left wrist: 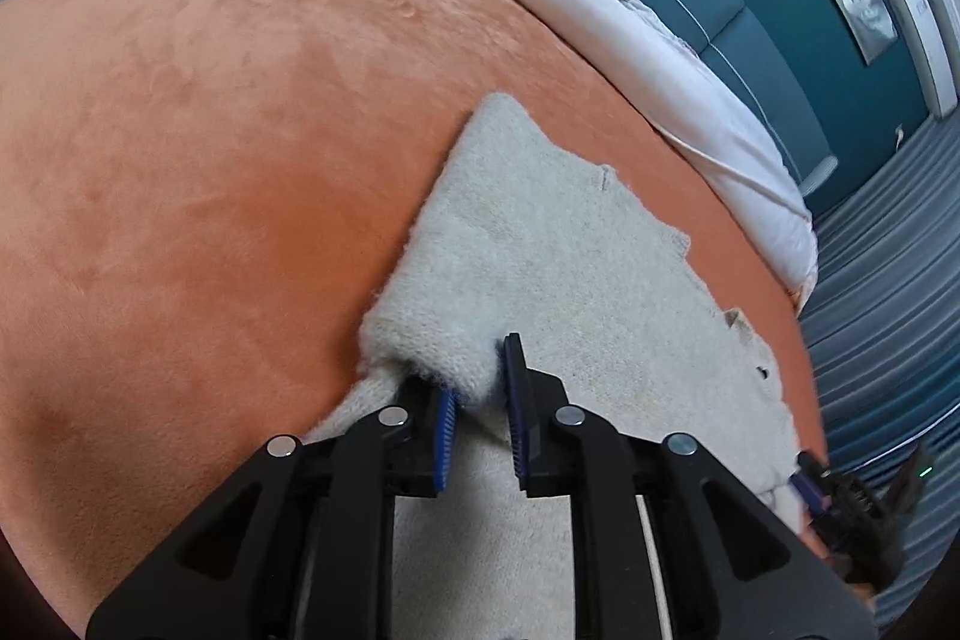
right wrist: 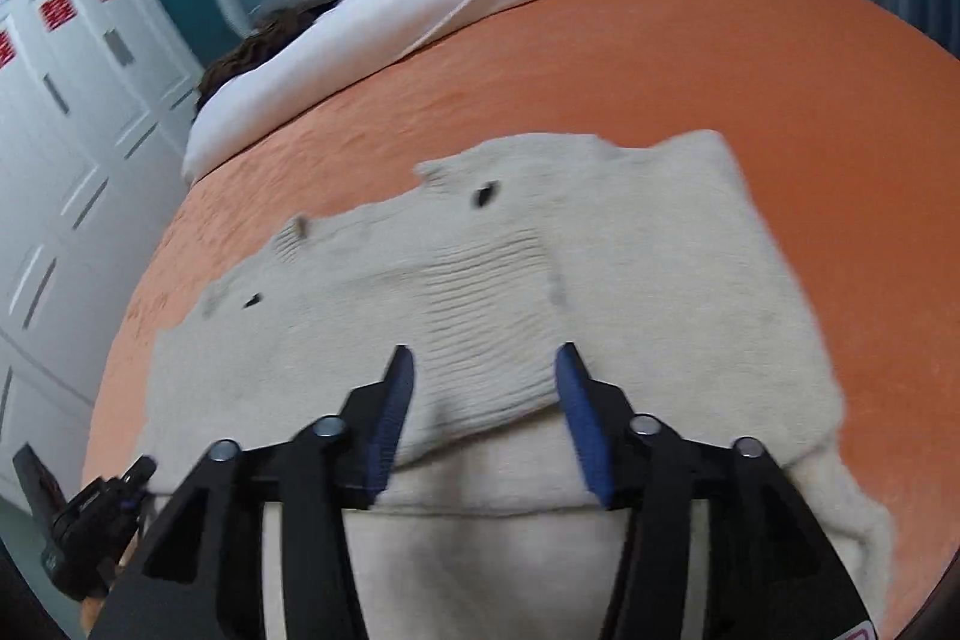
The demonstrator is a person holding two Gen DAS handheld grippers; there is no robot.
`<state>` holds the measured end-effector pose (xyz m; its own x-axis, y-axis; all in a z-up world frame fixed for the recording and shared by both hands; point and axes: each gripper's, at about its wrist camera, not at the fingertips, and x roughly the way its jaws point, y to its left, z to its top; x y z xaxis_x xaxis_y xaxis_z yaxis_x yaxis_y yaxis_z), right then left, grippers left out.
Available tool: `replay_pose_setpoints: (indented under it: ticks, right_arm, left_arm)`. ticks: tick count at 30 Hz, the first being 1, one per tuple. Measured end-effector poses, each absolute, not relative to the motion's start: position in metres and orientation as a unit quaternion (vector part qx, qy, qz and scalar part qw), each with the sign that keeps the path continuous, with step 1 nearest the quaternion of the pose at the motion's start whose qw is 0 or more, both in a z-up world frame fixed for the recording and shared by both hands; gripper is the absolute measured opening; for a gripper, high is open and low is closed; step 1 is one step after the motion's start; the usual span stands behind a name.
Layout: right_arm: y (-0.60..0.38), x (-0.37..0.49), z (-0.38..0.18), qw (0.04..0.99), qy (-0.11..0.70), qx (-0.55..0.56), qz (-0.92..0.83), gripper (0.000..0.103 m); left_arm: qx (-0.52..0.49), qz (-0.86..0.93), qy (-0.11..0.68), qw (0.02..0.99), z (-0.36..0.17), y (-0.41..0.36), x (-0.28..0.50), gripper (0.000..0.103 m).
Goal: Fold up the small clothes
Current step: 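Lay the held sleeve across the sweater body with the left tool and release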
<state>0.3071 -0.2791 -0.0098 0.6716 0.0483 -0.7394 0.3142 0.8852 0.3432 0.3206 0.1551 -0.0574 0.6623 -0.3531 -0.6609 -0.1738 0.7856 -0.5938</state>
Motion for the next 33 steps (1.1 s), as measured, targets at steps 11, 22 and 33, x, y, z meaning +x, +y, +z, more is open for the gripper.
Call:
replay_pose_setpoints:
  ticks: [11,22,33]
  right_arm:
    - [-0.273,0.315,0.056,0.921,0.304,0.245,0.019,0.009]
    - [-0.296,0.334,-0.043,0.868,0.427,0.25,-0.045,0.008]
    - [-0.31,0.109,0.01,0.882,0.433,0.159,-0.092,0.063]
  left_arm:
    - [-0.301,-0.023,0.392,0.869,-0.013,0.153,0.333,0.006]
    - [-0.253,-0.004,0.436,0.864,-0.048,0.153,0.337,0.01]
    - [-0.186,-0.025,0.447,0.875,-0.013,0.159,0.175,0.08]
